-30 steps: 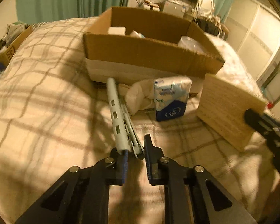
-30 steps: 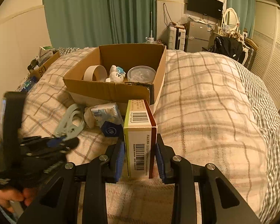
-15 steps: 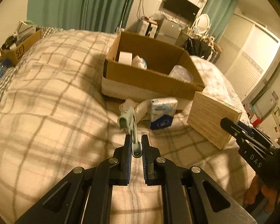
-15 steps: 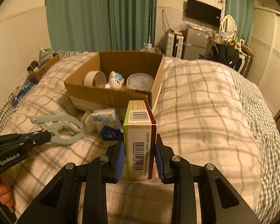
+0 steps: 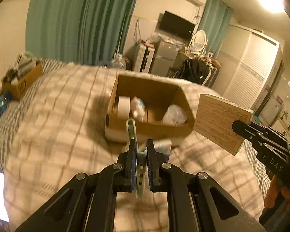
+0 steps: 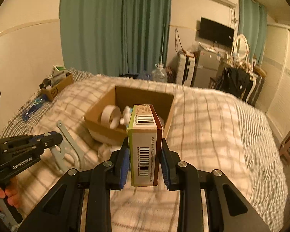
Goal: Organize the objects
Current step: 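Lower the clamp and yellow box into the cardboard box and release both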
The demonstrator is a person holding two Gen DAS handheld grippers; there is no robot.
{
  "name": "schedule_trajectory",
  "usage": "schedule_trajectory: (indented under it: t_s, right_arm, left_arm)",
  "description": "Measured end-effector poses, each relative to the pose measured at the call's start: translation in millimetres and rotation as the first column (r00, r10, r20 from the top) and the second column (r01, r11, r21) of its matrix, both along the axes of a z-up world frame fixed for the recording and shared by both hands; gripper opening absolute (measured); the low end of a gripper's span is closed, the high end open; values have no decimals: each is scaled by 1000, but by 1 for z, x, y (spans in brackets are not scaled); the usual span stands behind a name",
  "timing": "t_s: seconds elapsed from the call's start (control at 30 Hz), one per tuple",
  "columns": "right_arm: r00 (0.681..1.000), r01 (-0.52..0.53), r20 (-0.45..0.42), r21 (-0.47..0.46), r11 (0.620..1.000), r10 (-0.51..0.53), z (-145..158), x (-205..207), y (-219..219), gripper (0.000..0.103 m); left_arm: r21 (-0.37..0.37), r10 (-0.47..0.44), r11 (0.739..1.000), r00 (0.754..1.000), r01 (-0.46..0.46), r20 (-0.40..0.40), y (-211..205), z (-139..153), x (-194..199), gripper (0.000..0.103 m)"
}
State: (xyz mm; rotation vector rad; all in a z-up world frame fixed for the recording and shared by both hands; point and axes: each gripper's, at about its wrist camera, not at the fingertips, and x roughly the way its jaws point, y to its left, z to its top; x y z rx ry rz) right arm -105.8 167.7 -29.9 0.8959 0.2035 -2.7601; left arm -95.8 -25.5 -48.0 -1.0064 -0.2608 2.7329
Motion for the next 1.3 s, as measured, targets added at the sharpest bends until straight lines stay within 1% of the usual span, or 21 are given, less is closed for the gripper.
schedule_trajectory:
  t_s: [0.1,0.23,0.33,0.47,0.53,0.6,0.67,0.73,0.8,0.93,1.03,1.1,1.17,1.3]
  right_arm:
    - [999,-9,-36,16,1000,9,17,-7,-5,28]
    - [995,-24,-94,20,1000,26,43,-21,-14,28]
    - [990,-37,-134,13,999,38,64,-38,-20,28]
    - [986,-36,-164,4,999,37,90,-69,-28,28]
    - [982,-24,-189,17,1000,27,101,-87,-33,28]
    - [982,-13,-189,27,1000,17,106,-108,-38,28]
    - [985,-8,-170,29,1000,13,101,-128,-42,28]
    - [991,-9,-134,21,1000,12,89,-147,-46,28]
    - [995,-14,-98,13,1000,15,71,-161,-49,28]
    - [1000,-18,-16,7,1000,18,25,-183,-50,28]
    - [999,-5,45,9,1000,4,-6,-197,-49,28]
    - [998,3,66,11,1000,-3,-19,-201,-48,28]
    - [997,0,73,-1,1000,0,-25,-200,-45,28]
    - [998,-1,59,-30,1000,3,-19,-200,-38,29]
  left_arm:
    - [-3,-6,1000,999,6,-48,1,23,-14,9]
    - [-39,-9,999,991,4,-131,9,57,-38,9]
    - [-63,-16,998,987,6,-157,16,78,-64,9]
    - [-95,-16,995,983,-1,-182,25,97,-98,9]
    - [-132,-16,991,982,-10,-189,33,101,-118,9]
    - [-145,-12,989,982,-15,-188,36,99,-131,9]
    - [-145,-5,989,985,-20,-171,38,93,-148,9]
    - [-150,-4,989,990,-18,-143,40,79,-162,9]
    - [-164,-6,986,993,-13,-117,42,61,-170,9]
    - [-192,-13,981,998,3,-55,41,20,-184,9]
    - [-208,-5,978,1000,-1,-28,37,-2,-188,9]
    - [-215,-7,977,1000,4,-13,35,-9,-191,9]
    - [-219,-12,976,1000,10,-6,33,-12,-193,9]
    - [-222,-27,975,1000,29,10,33,-9,-193,11]
